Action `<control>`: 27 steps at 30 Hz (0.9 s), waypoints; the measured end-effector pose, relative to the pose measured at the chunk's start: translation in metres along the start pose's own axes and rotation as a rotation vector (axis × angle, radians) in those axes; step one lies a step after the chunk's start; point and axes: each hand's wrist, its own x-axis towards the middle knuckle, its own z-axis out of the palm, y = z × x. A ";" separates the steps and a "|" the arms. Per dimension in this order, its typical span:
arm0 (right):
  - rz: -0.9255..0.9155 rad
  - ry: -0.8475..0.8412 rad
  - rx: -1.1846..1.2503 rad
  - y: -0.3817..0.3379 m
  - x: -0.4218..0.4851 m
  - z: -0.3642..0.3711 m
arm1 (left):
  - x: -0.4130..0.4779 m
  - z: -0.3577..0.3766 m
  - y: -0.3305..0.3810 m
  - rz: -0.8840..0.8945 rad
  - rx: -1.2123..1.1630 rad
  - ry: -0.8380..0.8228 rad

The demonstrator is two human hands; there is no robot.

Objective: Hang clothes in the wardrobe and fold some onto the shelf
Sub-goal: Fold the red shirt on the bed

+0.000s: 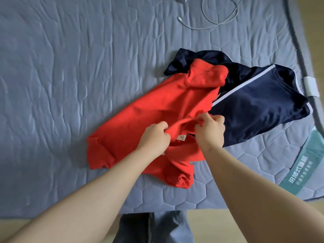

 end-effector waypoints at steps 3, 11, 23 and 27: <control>-0.065 0.001 -0.116 -0.015 -0.016 0.004 | -0.008 -0.015 -0.017 -0.068 0.033 0.089; -0.079 -0.054 0.106 -0.074 -0.104 0.021 | -0.051 -0.066 -0.078 -0.117 -0.218 0.275; -0.108 0.102 0.142 -0.157 -0.264 -0.023 | -0.172 -0.215 -0.131 -0.008 -0.025 0.499; -0.154 0.177 0.245 -0.181 -0.322 -0.040 | -0.227 -0.266 -0.138 -0.023 -0.027 0.601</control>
